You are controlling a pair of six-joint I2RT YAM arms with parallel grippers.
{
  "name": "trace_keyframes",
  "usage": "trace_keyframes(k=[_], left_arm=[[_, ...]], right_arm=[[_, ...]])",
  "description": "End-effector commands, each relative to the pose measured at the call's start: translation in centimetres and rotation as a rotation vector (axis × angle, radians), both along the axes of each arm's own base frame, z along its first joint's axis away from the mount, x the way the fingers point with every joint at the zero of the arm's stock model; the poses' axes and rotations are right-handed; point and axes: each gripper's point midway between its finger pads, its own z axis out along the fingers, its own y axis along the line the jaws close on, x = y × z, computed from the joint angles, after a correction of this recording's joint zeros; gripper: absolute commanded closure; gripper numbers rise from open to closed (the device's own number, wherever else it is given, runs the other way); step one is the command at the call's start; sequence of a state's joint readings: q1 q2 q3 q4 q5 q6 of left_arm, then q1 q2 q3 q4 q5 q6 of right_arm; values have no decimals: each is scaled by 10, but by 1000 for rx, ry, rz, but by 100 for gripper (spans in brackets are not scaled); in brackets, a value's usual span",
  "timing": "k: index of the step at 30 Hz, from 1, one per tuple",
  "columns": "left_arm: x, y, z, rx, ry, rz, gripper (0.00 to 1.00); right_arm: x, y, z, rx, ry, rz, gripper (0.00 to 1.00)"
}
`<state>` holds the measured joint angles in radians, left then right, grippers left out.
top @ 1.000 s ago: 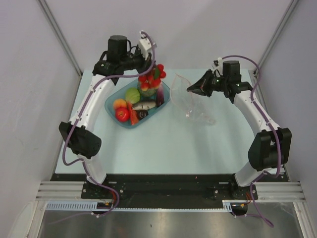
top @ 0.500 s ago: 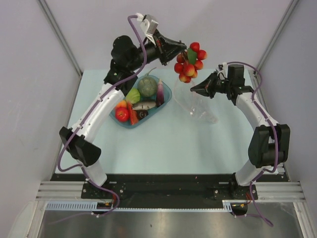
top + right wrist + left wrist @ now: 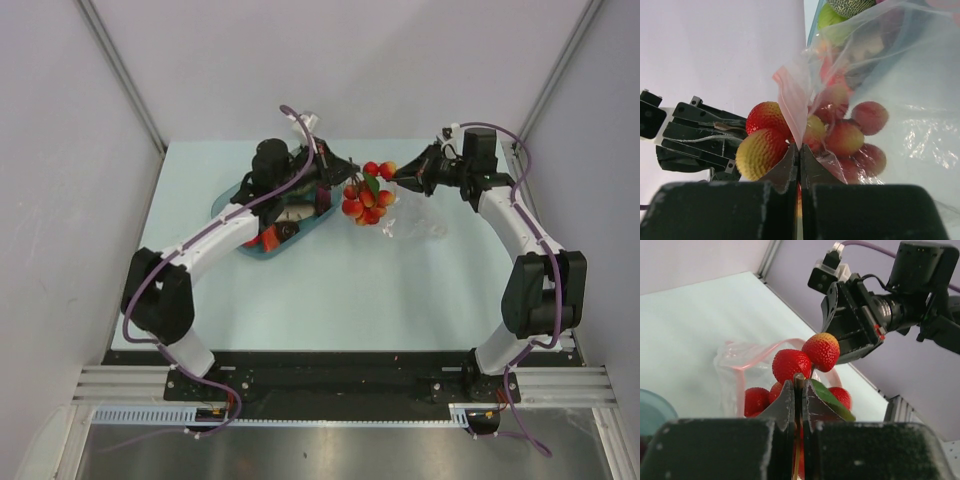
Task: Place the food in the zip-top bag and seal the zipper
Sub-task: Place the fake fruit in the zipper food storage bag.
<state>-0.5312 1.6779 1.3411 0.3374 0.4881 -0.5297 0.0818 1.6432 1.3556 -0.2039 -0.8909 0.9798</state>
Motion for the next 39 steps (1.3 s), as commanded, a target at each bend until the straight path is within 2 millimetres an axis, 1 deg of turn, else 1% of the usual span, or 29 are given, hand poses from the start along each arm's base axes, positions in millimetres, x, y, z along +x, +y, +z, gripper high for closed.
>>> trace_keyframes(k=[1,3,5,10,11,12,13,14,15,16,17,18,19,20,21,23,24,26,27,28,29,31,32,33,34,35,36,37,39], left_arm=[[-16,31,55,0,-217,49,100],[-22,32,39,54,-214,28,100],[-26,34,30,96,-238,14,100],[-34,34,19,195,-337,-39,100],[-35,29,20,214,-353,-52,100],[-34,30,10,257,-331,-57,100],[-30,29,8,292,-363,-52,100],[-30,24,10,305,-374,-54,100],[-28,22,7,325,-361,-47,100],[-23,21,4,370,-393,-35,100],[-25,12,19,375,-427,-40,100],[-25,7,5,414,-395,-62,100],[-24,4,8,421,-407,-61,100],[-27,-4,17,410,-423,-75,100],[-29,-9,13,413,-413,-97,100],[-40,-20,13,416,-455,-161,100],[-40,-22,10,428,-465,-160,100],[-31,-21,6,454,-445,-117,100],[-25,-23,-3,469,-411,-105,100],[-19,-21,-4,477,-398,-76,100],[-6,-14,-3,497,-385,2,100],[5,-9,-5,498,-349,61,98],[10,-5,-5,503,-334,101,92],[8,-5,-4,481,-306,100,64],[8,0,-1,465,-286,90,48],[2,-2,1,436,-275,48,36],[-4,-2,5,384,-222,25,17],[-3,5,10,353,-208,10,13],[-17,7,28,270,-179,-58,7]], right_arm=[[-4,-1,39,28,-106,20,100],[-2,-1,43,29,-119,20,100],[2,-1,46,29,-128,19,100],[7,-1,46,28,-131,18,100],[8,-1,47,28,-136,20,100],[7,2,49,29,-141,28,100],[7,3,50,28,-146,31,100],[6,5,53,30,-157,40,100],[4,8,54,31,-162,48,100],[2,14,55,32,-168,66,100],[-1,18,58,35,-180,78,100],[-3,21,58,35,-184,88,100],[-7,28,58,36,-188,106,100],[-8,32,57,33,-192,117,100],[-9,34,56,32,-192,124,100],[-10,38,55,30,-190,133,100],[-10,39,53,30,-186,133,100],[-9,39,54,28,-191,137,100],[-9,39,56,29,-196,139,100],[-10,40,56,30,-193,143,100],[-12,40,59,31,-202,151,100],[-13,41,59,34,-200,156,100],[-13,41,60,35,-202,155,100],[-12,41,62,36,-208,156,100],[-12,41,62,36,-209,156,100],[-11,40,64,35,-217,155,100],[-11,40,65,34,-221,154,100],[-9,38,64,29,-218,148,100],[-4,33,63,23,-219,131,100]])
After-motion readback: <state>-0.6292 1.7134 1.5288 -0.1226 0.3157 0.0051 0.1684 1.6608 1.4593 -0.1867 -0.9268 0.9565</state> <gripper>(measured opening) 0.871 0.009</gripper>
